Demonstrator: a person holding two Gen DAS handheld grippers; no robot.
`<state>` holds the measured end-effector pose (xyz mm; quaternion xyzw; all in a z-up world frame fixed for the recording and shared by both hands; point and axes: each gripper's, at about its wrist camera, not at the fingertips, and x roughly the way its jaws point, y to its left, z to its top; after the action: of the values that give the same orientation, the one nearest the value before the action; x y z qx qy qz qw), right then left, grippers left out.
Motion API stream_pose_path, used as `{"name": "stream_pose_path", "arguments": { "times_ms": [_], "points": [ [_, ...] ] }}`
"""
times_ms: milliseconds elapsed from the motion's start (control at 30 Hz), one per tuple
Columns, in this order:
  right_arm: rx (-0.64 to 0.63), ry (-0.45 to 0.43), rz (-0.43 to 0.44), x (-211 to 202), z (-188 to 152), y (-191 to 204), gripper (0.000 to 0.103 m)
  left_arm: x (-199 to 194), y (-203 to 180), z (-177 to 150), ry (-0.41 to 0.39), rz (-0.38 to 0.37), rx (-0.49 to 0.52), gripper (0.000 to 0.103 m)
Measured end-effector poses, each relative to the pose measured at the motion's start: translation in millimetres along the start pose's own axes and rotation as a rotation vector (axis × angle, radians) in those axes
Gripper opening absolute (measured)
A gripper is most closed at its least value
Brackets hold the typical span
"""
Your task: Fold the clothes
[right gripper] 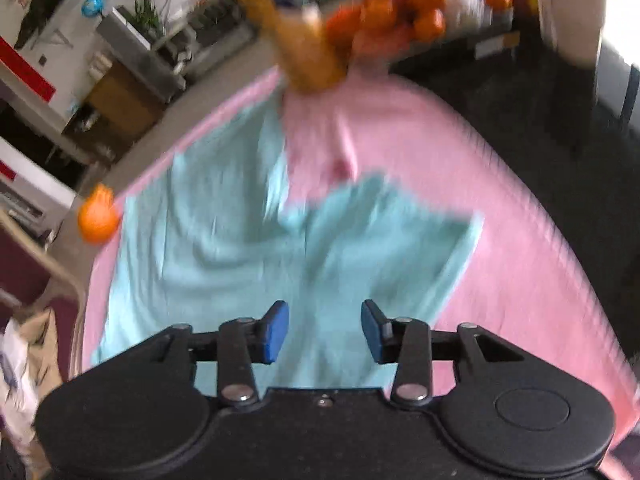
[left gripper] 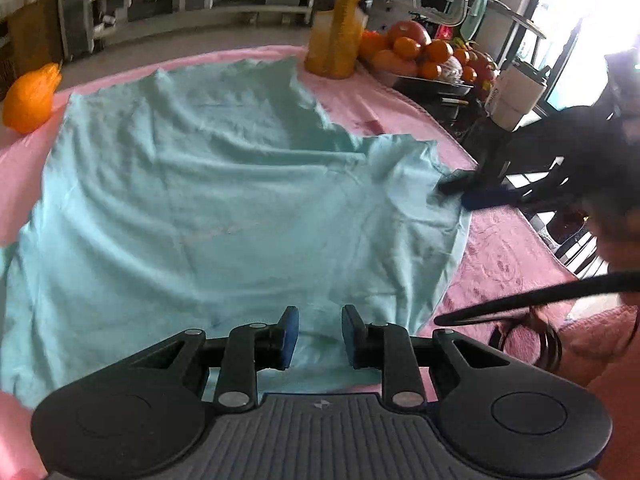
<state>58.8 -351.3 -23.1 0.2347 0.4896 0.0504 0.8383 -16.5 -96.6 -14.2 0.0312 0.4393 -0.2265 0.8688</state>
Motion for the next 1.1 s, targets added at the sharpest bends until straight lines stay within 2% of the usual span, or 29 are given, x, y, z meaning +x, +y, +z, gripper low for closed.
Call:
{"name": "stream_pose_path", "arguments": {
  "times_ms": [67,133,200,267,333,367,400,467,567,633,667,733,800,867,967,1100],
  "points": [
    [-0.033,0.034,0.009,12.4,-11.7,7.7,0.016,14.1,-14.5,-1.2,-0.008,-0.003,0.045,0.023],
    [-0.094,0.062,-0.007,28.3,-19.2,18.9,0.015,24.3,-25.3,-7.8,0.002,-0.016,0.084,0.023],
    [-0.171,0.107,-0.088,36.2,-25.4,25.3,0.016,30.3,-34.7,-17.0,0.057,-0.015,0.133,0.024],
    [-0.216,0.125,-0.158,36.0,-33.5,26.0,0.010,22.3,-43.9,-24.6,0.071,0.022,0.206,0.024],
    [-0.194,0.138,-0.195,26.5,-38.3,21.1,0.009,8.2,-37.1,-25.3,0.095,0.031,0.180,0.025],
    [-0.183,0.136,-0.201,21.2,-39.6,20.0,0.010,0.3,-30.9,-24.7,0.105,0.030,0.157,0.031],
    [-0.172,0.131,-0.201,15.3,-40.5,19.6,0.014,-8.8,-23.6,-23.6,0.109,0.034,0.133,0.032],
    [-0.148,0.082,-0.133,-4.5,-35.6,26.1,0.014,-37.4,0.7,-16.7,0.060,0.083,0.077,0.032],
    [-0.159,-0.044,-0.017,-44.4,-15.0,55.9,0.015,-83.0,45.6,-8.3,-0.014,0.150,-0.026,0.034],
    [-0.184,-0.116,0.069,-66.8,-2.5,80.0,0.022,-109.8,82.8,-4.5,-0.054,0.196,-0.109,0.036],
    [-0.196,-0.147,0.114,-76.2,3.2,91.4,0.029,-120.6,101.3,-2.8,-0.069,0.223,-0.150,0.039],
    [-0.215,-0.195,0.201,-86.1,15.6,112.0,0.035,-133.9,141.7,-1.2,-0.084,0.290,-0.233,0.039],
    [-0.225,-0.219,0.285,-81.3,21.8,128.3,0.041,-138.2,179.8,-1.3,-0.080,0.330,-0.325,0.039],
    [-0.236,-0.225,0.347,-61.4,25.9,141.7,0.042,-131.4,213.4,-3.6,-0.069,0.340,-0.416,0.039],
    [-0.253,-0.174,0.365,-15.7,27.3,144.9,0.043,-106.2,247.3,-7.0,-0.057,0.339,-0.510,0.039],
    [-0.223,-0.103,0.349,32.0,21.0,129.7,0.043,-76.7,267.7,-5.9,-0.022,0.306,-0.574,0.044]
  ]
}}
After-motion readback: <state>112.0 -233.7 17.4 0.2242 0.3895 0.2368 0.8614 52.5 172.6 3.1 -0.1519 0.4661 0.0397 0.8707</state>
